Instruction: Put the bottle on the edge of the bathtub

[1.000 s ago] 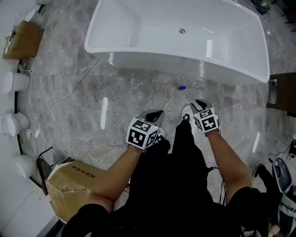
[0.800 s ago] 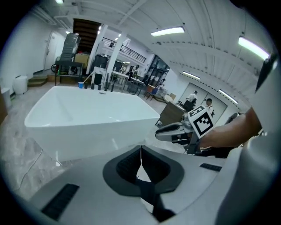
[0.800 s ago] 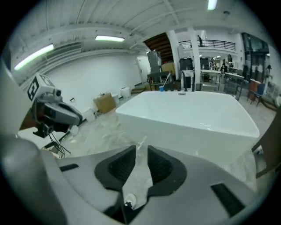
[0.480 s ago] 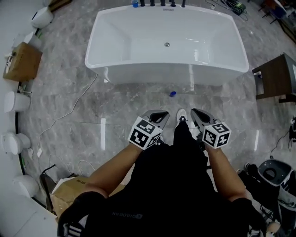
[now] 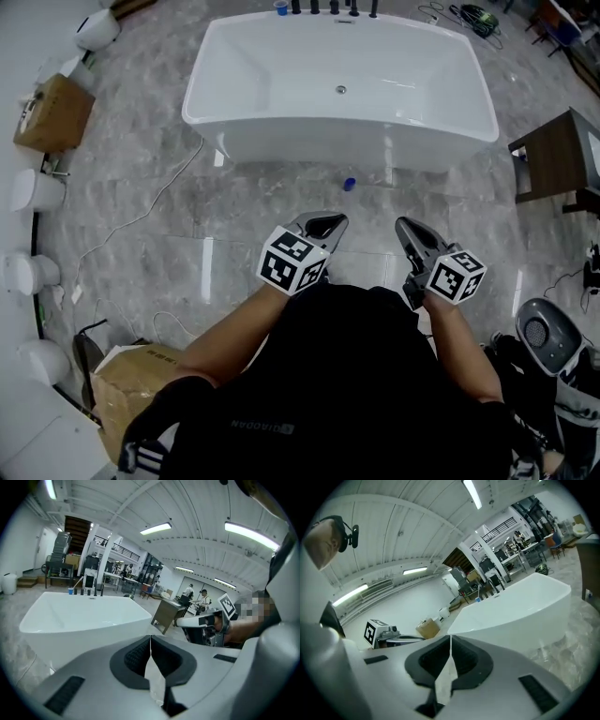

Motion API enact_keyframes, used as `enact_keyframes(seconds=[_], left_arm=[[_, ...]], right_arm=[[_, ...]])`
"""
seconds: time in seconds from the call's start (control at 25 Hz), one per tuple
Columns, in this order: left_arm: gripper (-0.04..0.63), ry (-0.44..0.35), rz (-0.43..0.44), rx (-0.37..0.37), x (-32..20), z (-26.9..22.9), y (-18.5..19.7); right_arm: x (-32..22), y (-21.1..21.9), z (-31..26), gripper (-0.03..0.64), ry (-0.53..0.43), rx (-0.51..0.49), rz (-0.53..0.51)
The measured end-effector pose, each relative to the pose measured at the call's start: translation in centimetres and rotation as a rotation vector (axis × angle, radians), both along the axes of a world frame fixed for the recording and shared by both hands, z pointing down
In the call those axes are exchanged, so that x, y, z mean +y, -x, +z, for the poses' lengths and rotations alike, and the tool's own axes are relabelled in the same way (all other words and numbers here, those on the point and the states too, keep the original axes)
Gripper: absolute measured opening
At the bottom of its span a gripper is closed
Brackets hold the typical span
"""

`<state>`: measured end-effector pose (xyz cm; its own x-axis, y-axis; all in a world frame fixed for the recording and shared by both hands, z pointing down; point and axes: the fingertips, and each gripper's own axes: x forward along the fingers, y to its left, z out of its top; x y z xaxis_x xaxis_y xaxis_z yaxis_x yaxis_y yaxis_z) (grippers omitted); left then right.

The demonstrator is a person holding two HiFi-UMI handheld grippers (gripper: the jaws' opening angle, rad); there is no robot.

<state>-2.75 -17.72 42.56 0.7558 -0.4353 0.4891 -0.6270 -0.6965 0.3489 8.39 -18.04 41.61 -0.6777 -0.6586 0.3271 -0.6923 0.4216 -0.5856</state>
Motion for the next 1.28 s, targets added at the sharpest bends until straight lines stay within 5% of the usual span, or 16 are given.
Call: enact_keyframes(seconds=[0.36, 0.76, 1.04, 1.28], left_arm=[[0.017, -0.013, -0.141, 0.018, 5.7, -1.8, -2.4], [0.018, -0.015, -0.192, 0.025, 14.9, -3.3, -8.2], [0.018, -0.016, -0.25, 0.001, 18.2, -3.2, -7.4], [0.018, 0.006, -0.204, -0.076, 19.3, -1.7, -6.5]], right_arm=[[5.7, -3.3, -2.6, 0.04, -0.072, -0.012, -0.105], [14.7, -9.7, -2.5, 0.04, -0.074, -0.052, -0.123], [18.3, -10.8, -1.3, 0.04, -0.059, -0.031, -0.133], [18.7, -10.9, -0.6, 0.04, -0.025, -0.027, -0.109]])
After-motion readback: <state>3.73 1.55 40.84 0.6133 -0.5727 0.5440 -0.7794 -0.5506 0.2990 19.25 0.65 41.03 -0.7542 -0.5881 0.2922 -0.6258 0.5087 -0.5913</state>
